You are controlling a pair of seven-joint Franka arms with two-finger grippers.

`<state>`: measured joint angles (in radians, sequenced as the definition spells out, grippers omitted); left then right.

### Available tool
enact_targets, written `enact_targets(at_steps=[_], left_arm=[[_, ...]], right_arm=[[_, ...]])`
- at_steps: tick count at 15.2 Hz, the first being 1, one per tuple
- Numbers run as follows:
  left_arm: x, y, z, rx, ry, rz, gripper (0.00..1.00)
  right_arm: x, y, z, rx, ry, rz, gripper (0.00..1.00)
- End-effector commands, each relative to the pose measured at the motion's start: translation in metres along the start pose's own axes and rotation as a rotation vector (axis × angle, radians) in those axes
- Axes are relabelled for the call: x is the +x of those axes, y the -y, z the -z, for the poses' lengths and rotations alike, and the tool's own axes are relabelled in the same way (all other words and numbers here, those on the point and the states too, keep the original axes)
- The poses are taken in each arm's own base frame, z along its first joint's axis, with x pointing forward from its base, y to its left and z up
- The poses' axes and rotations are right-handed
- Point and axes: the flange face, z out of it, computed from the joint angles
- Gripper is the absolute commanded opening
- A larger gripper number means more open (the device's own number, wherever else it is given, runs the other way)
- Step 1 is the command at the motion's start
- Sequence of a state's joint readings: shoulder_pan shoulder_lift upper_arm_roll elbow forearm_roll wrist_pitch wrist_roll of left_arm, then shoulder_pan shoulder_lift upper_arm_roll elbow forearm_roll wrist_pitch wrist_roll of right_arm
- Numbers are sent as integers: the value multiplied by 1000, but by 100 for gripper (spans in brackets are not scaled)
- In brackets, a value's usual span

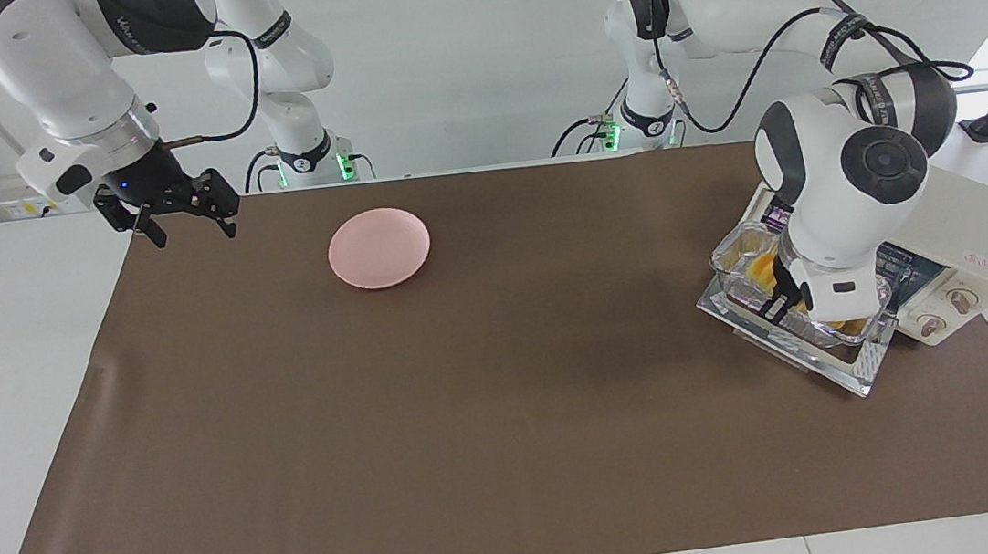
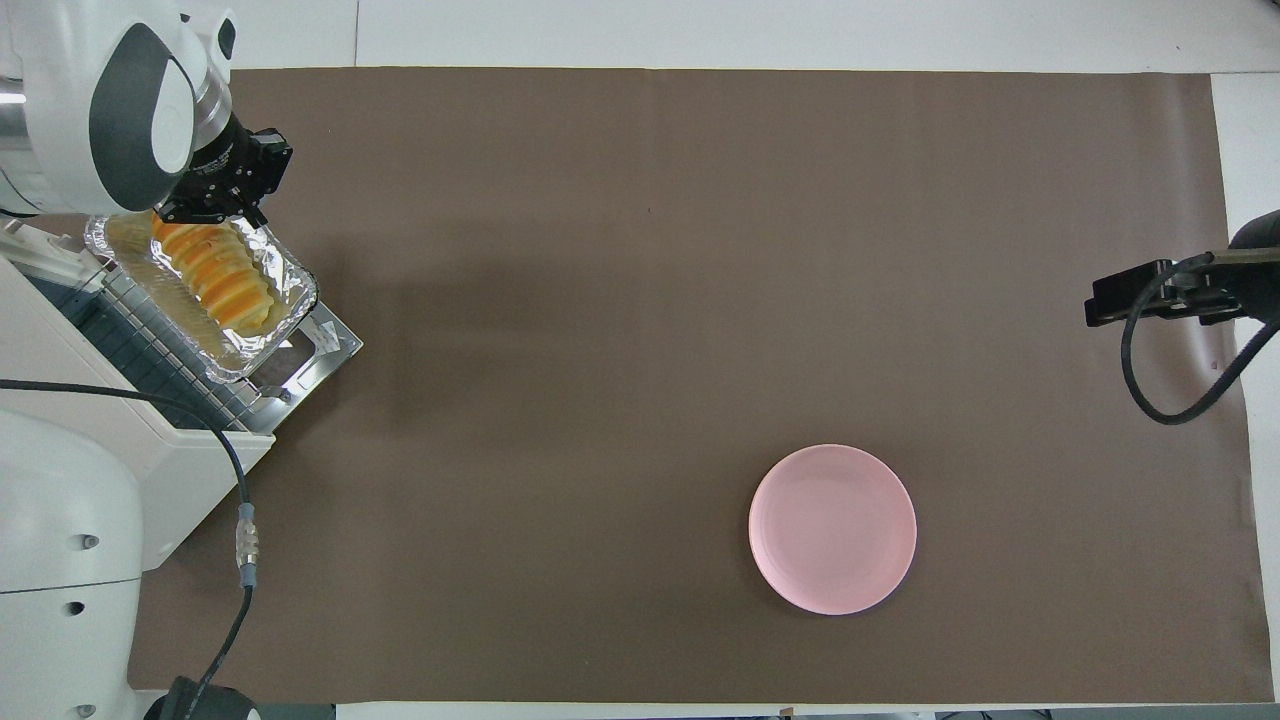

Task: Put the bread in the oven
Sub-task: 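Carry the foil tray with the left gripper into the toaster oven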

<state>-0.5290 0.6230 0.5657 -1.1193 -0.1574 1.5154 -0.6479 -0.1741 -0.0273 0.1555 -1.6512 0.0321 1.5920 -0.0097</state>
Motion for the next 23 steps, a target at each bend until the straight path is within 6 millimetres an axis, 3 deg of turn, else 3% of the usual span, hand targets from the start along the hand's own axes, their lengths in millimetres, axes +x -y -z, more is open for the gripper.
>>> enact_targets(at_steps=[1, 5, 12, 19, 23], left_arm=[[20, 29, -11, -16, 33, 36, 0], [37, 72, -40, -37, 72, 78, 0], [25, 113, -79, 32, 159, 36, 0], [23, 127, -100, 83, 115, 2, 0], [25, 130, -103, 107, 80, -8, 0]], right_arm=[[-6, -1, 1, -1, 5, 21, 100], [-6, -1, 1, 0, 5, 21, 100], [-6, -1, 1, -1, 5, 21, 100], [-6, -1, 1, -1, 5, 21, 100], [-6, -1, 1, -1, 5, 21, 100]])
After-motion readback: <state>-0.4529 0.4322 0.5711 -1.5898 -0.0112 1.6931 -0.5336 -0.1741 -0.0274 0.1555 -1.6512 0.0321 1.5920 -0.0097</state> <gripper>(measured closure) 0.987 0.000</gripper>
